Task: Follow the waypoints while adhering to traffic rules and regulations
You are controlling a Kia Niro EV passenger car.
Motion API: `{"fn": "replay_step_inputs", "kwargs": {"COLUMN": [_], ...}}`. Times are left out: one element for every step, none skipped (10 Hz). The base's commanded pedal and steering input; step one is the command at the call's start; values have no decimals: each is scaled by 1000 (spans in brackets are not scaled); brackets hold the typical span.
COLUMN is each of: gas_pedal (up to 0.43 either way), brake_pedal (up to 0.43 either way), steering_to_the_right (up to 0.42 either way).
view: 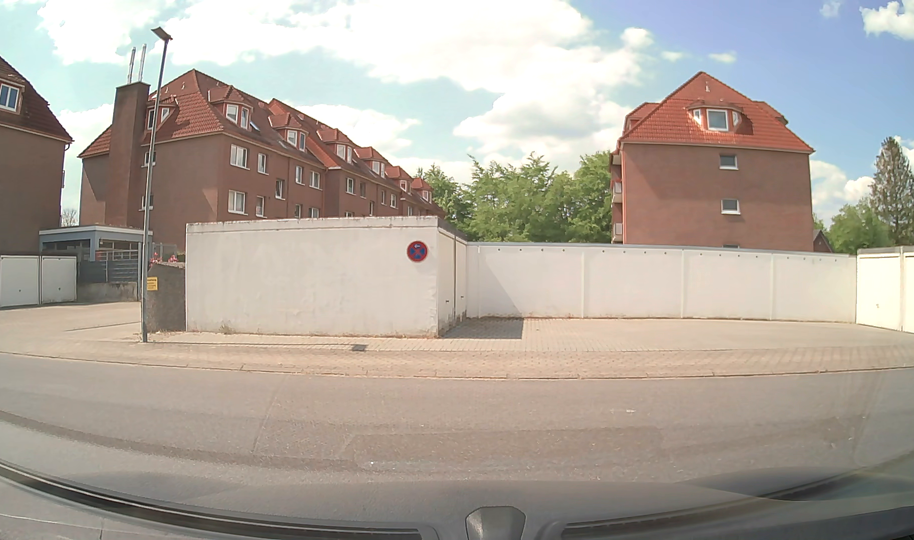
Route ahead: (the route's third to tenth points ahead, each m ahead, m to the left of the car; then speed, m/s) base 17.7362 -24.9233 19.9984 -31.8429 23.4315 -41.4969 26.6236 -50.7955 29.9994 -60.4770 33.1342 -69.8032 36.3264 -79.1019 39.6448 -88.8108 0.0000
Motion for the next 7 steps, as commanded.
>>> {"fn": "replay_step_inputs", "kwargs": {"gas_pedal": [0, 0, 0, 0, 0, 0, 0], "brake_pedal": [494, 494, 494, 494, 494, 494, 488], "steering_to_the_right": [70, 73, 76, 78, 81, 85, 86]}}
